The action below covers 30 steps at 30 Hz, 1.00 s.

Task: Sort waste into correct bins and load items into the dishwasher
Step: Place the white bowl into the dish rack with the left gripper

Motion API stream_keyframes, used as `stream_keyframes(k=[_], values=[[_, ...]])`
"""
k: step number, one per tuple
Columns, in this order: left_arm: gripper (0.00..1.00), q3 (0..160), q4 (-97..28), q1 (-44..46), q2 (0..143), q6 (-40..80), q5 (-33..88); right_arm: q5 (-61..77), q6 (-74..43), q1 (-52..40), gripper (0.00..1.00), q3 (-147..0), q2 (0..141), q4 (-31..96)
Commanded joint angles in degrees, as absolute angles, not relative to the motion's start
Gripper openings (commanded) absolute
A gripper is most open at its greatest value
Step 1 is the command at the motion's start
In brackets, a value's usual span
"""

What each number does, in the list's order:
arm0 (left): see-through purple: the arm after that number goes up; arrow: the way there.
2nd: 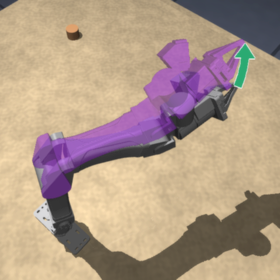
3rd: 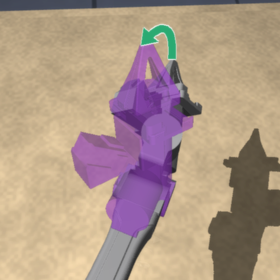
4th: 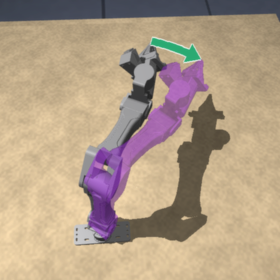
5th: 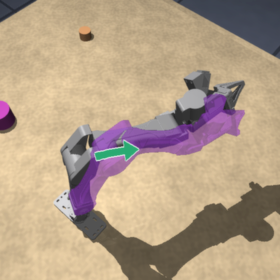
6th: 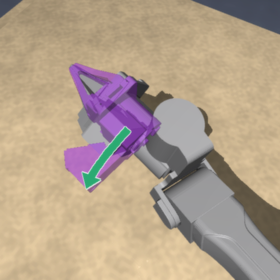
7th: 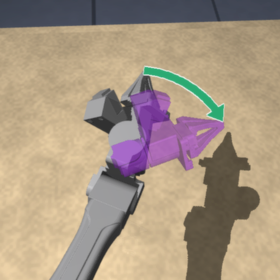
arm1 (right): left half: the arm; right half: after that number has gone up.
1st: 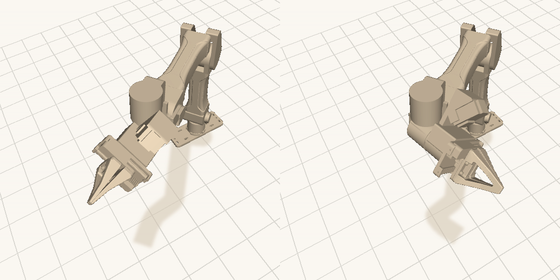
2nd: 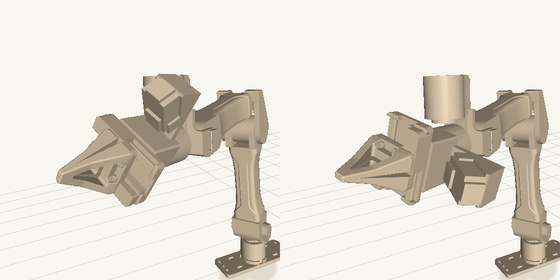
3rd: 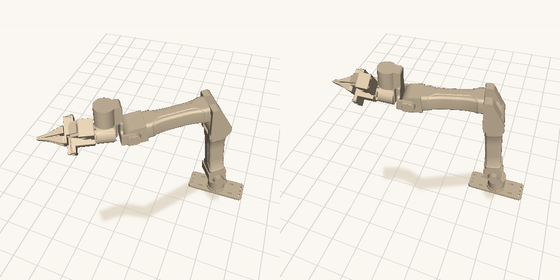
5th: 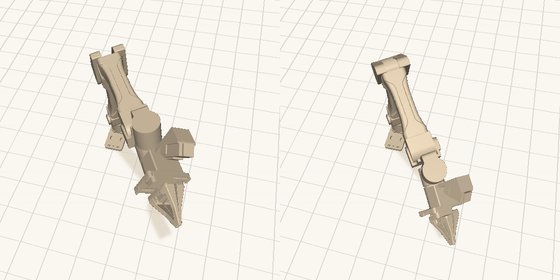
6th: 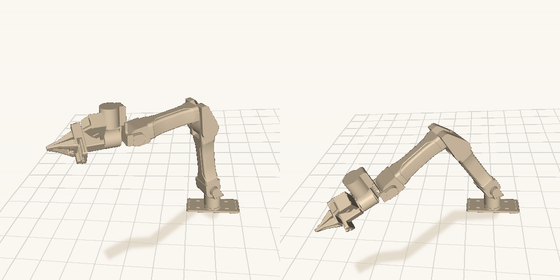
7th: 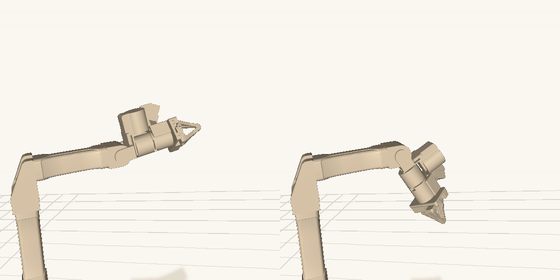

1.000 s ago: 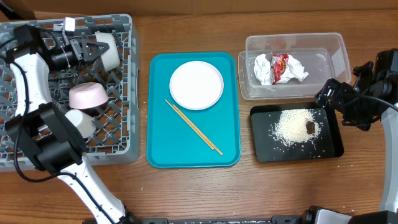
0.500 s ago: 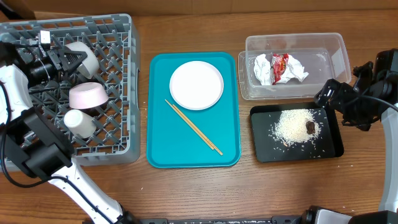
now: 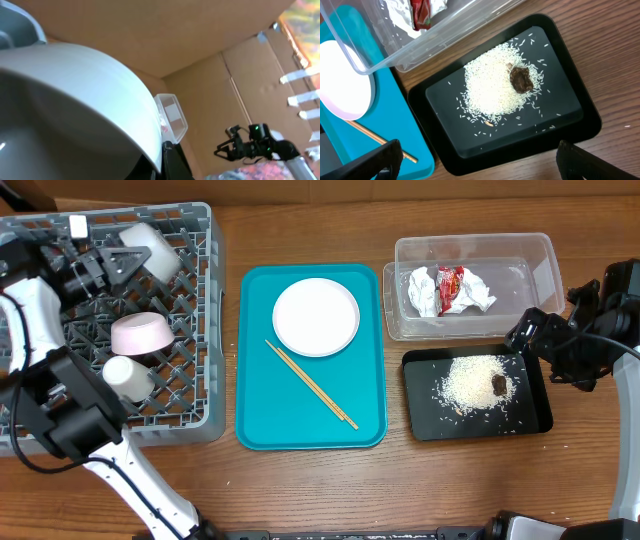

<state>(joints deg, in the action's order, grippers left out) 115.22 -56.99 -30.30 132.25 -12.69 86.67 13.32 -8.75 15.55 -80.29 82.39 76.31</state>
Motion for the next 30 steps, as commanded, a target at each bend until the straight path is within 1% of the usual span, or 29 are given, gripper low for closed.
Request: stream_keyframes(k=[1, 10, 16, 20, 21, 22, 23, 25, 26, 27, 30], values=[[0.04, 115.5, -56.2, -28.3, 133.1, -14.8, 80.9, 13.7, -8.5, 15.5, 1.00, -80.8, 81.8, 76.5], [0.04, 115.5, -54.6, -27.7, 133.1, -14.9, 68.3, 13.5, -8.5, 15.5, 1.00, -80.8, 81.8, 76.7], [0.04, 115.5, -55.1, -28.3, 133.1, -14.9, 65.1, 13.5, -8.5, 15.5, 1.00, -80.8, 81.8, 76.7], [0.04, 115.5, -58.1, -30.2, 133.1, -14.6, 57.2, 13.5, -8.5, 15.5, 1.00, -80.8, 81.8, 76.7], [0.10, 115.5, -58.7, -30.5, 133.1, -14.6, 56.7, 13.5, -8.5, 15.5, 1.00, -80.8, 81.8, 76.7], [0.26, 115.5, -59.7, -31.2, 133.1, -14.2, 56.3, 13.5, -8.5, 15.5, 1.00, -80.8, 81.8, 76.7], [0.32, 115.5, -60.6, -31.7, 133.1, -13.3, 55.6, 13.5, -8.5, 15.5, 1.00, -80.8, 81.8, 76.7], [0.50, 115.7, -62.3, -32.8, 132.8, -11.2, 53.3, 13.5, -8.5, 15.5, 1.00, -80.8, 81.8, 76.7], [0.53, 115.7, -62.9, -33.0, 132.5, -11.4, 52.4, 13.5, -8.5, 15.5, 1.00, -80.8, 81.8, 76.7], [0.62, 115.7, -64.2, -33.2, 130.7, -11.7, 49.3, 13.5, -8.5, 15.5, 1.00, -80.8, 81.8, 76.7], [0.70, 115.7, -64.8, -33.2, 127.9, -11.8, 47.4, 13.5, -8.5, 15.5, 1.00, -80.8, 81.8, 76.7]])
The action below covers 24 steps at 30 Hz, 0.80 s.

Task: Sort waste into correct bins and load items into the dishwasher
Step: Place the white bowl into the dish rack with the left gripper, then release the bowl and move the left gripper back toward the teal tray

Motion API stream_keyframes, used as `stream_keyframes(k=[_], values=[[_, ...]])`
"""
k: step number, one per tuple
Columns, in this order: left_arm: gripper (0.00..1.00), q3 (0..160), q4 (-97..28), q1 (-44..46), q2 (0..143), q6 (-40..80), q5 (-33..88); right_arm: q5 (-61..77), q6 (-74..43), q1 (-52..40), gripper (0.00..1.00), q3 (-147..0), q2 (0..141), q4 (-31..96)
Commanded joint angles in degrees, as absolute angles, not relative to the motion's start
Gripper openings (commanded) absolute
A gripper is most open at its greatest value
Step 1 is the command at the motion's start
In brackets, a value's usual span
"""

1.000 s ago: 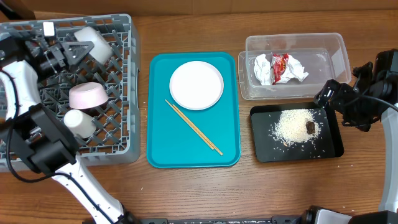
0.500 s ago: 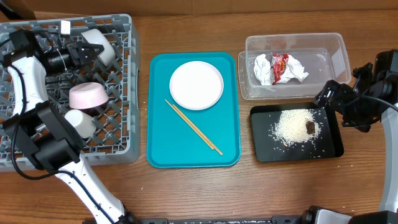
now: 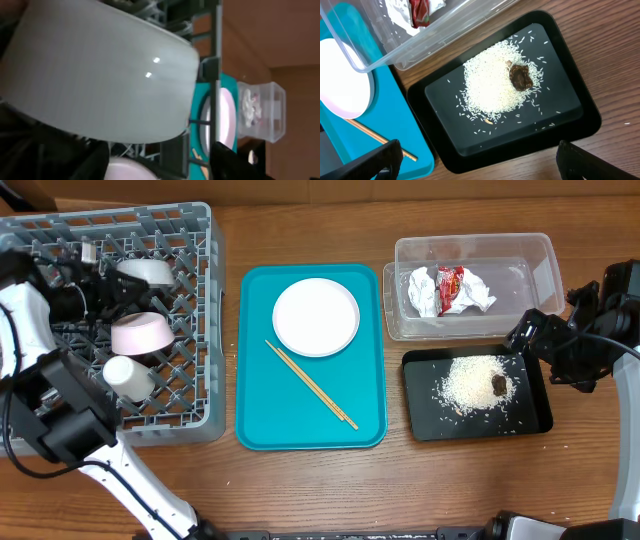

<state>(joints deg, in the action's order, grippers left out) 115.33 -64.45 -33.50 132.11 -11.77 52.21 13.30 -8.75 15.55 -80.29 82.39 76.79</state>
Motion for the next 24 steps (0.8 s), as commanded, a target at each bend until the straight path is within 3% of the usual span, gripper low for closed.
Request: stream_keyframes(k=[1, 6, 11, 20, 24], values=[[0.74, 115.7, -64.9, -33.1, 126.6, -11.7, 47.4, 13.5, -8.5, 15.5, 1.00, -80.8, 81.8, 76.7], [1.00, 115.7, -66.0, -31.8, 118.8, -11.2, 44.9, 13.5, -8.5, 15.5, 1.00, -80.8, 81.8, 76.7], [1.00, 115.7, -67.2, -26.6, 110.3, -8.7, 35.8, 13.5, -8.5, 15.5, 1.00, -80.8, 81.8, 76.7], [1.00, 115.7, -74.5, -11.3, 100.9, -3.1, 8.1, 13.5, -8.5, 15.5, 1.00, -80.8, 81.8, 76.7], [1.00, 115.6, -76.8, -6.7, 97.4, -1.7, 5.3, 13.5, -8.5, 15.5, 1.00, -80.8, 81.8, 76.7]])
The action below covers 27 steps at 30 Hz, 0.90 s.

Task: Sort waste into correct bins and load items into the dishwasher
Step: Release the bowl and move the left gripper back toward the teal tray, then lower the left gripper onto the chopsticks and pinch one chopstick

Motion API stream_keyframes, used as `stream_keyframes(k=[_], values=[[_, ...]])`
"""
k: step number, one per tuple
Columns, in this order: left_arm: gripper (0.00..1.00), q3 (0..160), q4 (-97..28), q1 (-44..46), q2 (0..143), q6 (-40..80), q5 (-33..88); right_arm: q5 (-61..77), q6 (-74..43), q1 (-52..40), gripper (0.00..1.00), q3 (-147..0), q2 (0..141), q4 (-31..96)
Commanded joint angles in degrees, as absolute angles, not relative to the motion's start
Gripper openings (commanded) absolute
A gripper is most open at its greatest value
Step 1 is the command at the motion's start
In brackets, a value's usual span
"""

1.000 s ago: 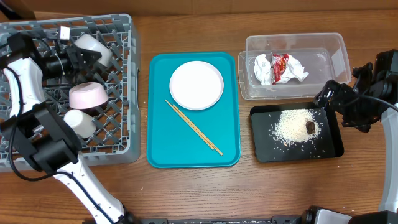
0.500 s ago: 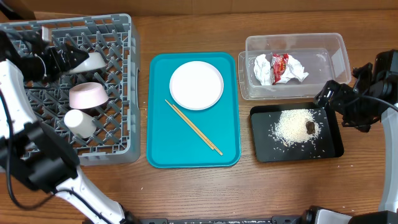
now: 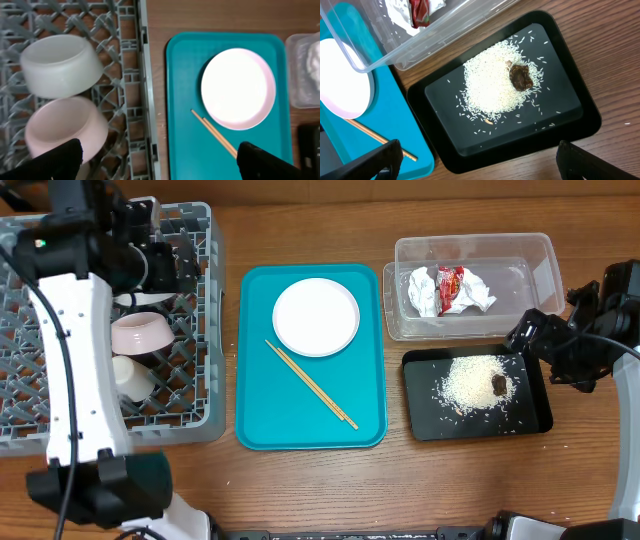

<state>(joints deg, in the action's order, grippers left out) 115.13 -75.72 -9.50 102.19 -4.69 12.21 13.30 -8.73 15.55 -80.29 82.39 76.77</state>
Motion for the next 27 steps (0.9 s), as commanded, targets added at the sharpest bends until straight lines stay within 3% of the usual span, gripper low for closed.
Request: stream_keyframes(k=[1, 9, 14, 16, 21, 27], values=[[1.00, 115.4, -78.0, -4.9, 96.1, -1.2, 3.9, 13.5, -8.5, 15.5, 1.00, -80.8, 81.8, 76.7], [1.00, 101.6, -79.4, 7.0, 86.9, 7.6, -7.0, 13.5, -8.5, 15.5, 1.00, -80.8, 81.8, 76.7], [1.00, 87.3, -77.0, 12.3, 85.1, 24.1, -6.6, 13.5, -8.5, 15.5, 1.00, -80.8, 81.8, 76.7], [1.00, 79.2, -71.7, 13.9, 86.0, 34.1, 0.1, 13.5, -8.5, 15.5, 1.00, -80.8, 81.8, 76.7], [1.00, 69.6, -57.5, 16.4, 87.4, 34.9, 12.3, 13.5, -8.5, 15.5, 1.00, -80.8, 81.8, 76.7], [1.00, 64.5, -50.2, 20.1, 89.9, 37.8, 4.9, 13.5, -8.5, 15.5, 1.00, -80.8, 81.8, 76.7]])
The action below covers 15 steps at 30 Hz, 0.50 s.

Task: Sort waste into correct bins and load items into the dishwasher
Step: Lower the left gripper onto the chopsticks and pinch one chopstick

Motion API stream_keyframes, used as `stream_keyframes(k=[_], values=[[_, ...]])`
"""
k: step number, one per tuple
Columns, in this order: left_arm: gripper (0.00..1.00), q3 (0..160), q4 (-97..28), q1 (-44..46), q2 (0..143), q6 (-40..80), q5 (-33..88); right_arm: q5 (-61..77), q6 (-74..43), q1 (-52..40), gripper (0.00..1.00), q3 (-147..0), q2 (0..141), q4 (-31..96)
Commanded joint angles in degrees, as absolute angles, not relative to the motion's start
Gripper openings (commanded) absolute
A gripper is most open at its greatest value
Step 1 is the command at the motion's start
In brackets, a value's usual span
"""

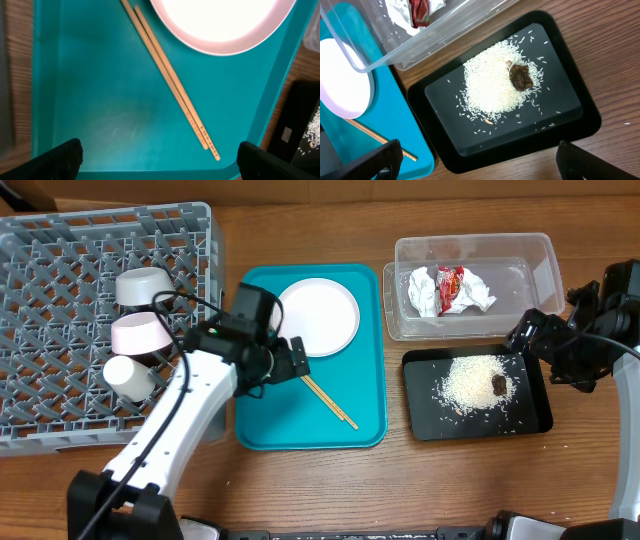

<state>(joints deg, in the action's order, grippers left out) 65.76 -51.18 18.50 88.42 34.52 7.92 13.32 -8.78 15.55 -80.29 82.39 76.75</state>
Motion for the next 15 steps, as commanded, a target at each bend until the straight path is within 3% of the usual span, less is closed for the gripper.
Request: stream_keyframes(k=[1, 4, 15], values=[[1.00, 64.5, -49.8, 20.6, 90.7, 37.7, 2.8, 13.6, -8.5, 15.5, 1.00, -80.8, 81.8, 76.7], [1.00, 64.5, -47.9, 22.9, 93.8, 36.1, -3.1, 13.6, -8.5, 15.5, 1.00, -80.8, 81.8, 76.7], [1.00, 64.5, -44.8, 25.1, 104.3, 33.7, -3.7, 13.5, -8.5, 15.5, 1.00, -80.8, 81.8, 76.7]])
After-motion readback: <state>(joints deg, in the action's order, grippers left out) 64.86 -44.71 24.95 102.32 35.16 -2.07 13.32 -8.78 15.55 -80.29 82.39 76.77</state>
